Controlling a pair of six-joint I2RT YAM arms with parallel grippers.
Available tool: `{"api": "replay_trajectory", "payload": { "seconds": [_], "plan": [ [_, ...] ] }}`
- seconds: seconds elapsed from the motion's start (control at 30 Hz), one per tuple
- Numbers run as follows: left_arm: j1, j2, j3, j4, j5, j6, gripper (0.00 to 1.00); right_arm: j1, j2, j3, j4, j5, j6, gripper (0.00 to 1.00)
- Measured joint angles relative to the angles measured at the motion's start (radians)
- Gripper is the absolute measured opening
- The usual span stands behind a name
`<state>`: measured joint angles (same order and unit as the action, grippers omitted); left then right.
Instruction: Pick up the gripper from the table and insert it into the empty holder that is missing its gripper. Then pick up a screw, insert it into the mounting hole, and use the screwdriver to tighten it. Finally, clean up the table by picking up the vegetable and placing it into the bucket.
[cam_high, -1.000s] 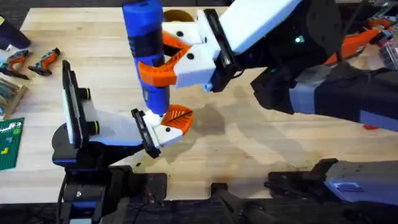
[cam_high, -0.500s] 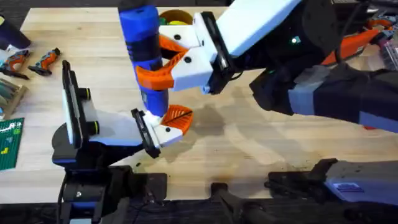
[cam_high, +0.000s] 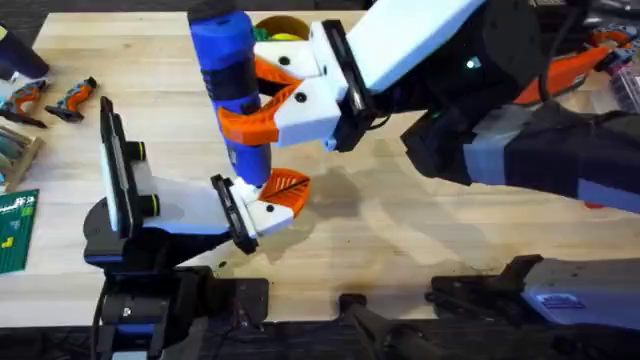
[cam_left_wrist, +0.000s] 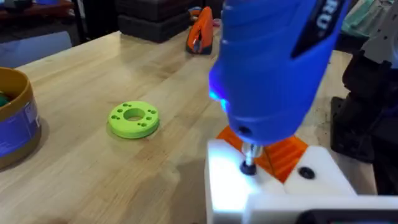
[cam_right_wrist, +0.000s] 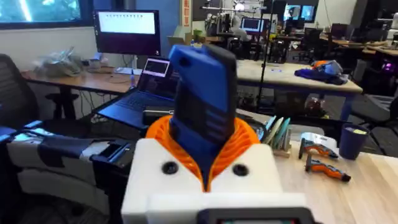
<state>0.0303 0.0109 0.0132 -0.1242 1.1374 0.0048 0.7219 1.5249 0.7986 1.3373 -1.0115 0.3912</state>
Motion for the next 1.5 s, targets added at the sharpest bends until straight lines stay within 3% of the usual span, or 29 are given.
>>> {"api": "replay_trajectory", "payload": {
  "seconds": [1.17,1.5],
  "plan": [
    [0.0,0.0,0.0,0.0,0.0,0.0,0.008,0.0,0.0,0.005,-0.032,0.0,-0.015,0.027],
    [0.0,0.0,0.0,0.0,0.0,0.0,0.008,0.002,0.0,0.049,0.089,-0.01,-0.003,0.027]
  ]
}}
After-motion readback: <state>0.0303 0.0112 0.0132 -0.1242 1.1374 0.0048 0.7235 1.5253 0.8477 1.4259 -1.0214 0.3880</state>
